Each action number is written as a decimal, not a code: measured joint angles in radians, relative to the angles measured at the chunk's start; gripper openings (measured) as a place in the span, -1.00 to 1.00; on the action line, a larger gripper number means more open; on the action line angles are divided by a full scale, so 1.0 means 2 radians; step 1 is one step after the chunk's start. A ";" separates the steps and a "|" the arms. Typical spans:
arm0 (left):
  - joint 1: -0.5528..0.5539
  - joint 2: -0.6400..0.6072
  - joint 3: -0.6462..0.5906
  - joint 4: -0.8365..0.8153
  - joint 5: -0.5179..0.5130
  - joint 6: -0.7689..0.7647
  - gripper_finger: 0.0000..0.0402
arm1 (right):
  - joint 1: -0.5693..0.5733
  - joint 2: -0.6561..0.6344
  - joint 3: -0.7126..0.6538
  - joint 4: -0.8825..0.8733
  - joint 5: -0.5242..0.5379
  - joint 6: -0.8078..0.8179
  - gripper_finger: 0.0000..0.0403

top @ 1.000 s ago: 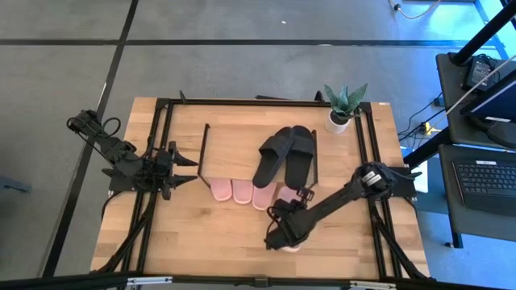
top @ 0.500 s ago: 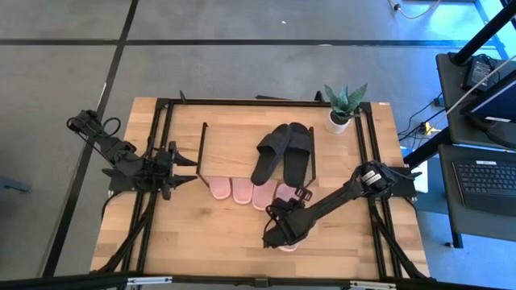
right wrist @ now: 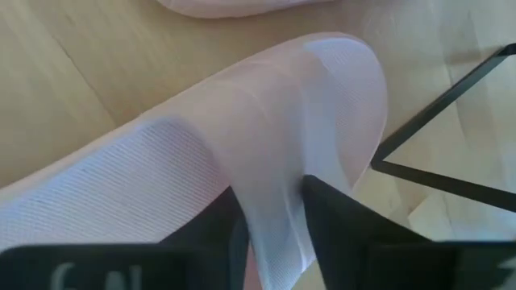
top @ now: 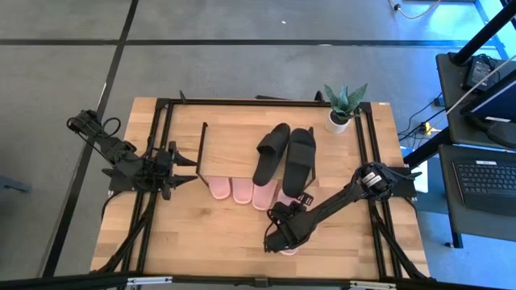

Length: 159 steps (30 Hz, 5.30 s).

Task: Pick and place slides into the shelf
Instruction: Put the pink slides under the shelf

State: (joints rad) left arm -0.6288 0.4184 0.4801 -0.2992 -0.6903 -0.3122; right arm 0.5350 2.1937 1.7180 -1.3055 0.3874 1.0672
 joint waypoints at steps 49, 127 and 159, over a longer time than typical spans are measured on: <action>0.089 0.194 0.270 -0.069 0.192 0.009 0.02 | -0.001 -0.001 0.000 -0.002 0.000 -0.005 -0.20; 0.392 0.744 0.602 -0.036 0.563 0.120 0.02 | -0.001 -0.001 0.013 -0.012 -0.009 -0.015 0.23; 0.397 0.744 0.601 -0.036 0.564 0.112 0.02 | 0.070 -0.005 0.191 -0.133 -0.051 0.029 0.21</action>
State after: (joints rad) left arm 0.1661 1.9072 1.6821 -0.3714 0.4370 -0.0884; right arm 0.6754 2.1845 2.1006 -1.5707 0.2853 1.1256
